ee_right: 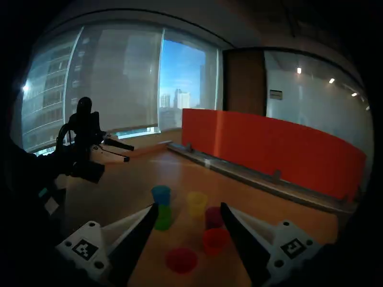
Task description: Pour water
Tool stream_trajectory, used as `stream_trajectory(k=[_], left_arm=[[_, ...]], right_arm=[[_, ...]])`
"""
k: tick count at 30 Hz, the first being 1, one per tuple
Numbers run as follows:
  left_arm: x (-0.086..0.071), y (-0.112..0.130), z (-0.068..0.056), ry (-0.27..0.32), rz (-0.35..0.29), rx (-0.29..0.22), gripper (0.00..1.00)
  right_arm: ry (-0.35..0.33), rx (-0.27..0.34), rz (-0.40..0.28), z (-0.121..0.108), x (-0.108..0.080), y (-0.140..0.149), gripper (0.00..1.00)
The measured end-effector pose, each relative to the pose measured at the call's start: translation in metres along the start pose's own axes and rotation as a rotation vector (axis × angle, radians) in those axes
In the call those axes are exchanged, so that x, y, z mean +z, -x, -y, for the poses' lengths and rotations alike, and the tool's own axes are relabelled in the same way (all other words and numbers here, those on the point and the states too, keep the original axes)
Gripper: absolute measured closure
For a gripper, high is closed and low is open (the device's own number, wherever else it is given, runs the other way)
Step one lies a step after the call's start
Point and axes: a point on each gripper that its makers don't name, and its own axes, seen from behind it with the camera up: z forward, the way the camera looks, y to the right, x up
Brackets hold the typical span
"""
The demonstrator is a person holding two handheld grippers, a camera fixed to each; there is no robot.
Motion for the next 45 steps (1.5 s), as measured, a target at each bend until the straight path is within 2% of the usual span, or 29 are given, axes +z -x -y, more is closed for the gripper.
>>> stream_trajectory(k=[8, 26, 45], left_arm=[[0.009, 0.022, -0.002, 0.009, 0.037, -0.008, 0.0], [0.034, 0.064, -0.003, 0.024, 0.119, 0.013, 0.0], [0.072, 0.113, -0.007, 0.05, 0.229, 0.031, 0.0]], right_arm=[[-0.032, -0.027, 0.05, 0.005, 0.014, 0.008, 0.0], [-0.097, -0.056, 0.147, 0.018, 0.044, 0.027, 0.01], [-0.118, -0.055, 0.185, 0.022, 0.066, 0.045, 0.01]])
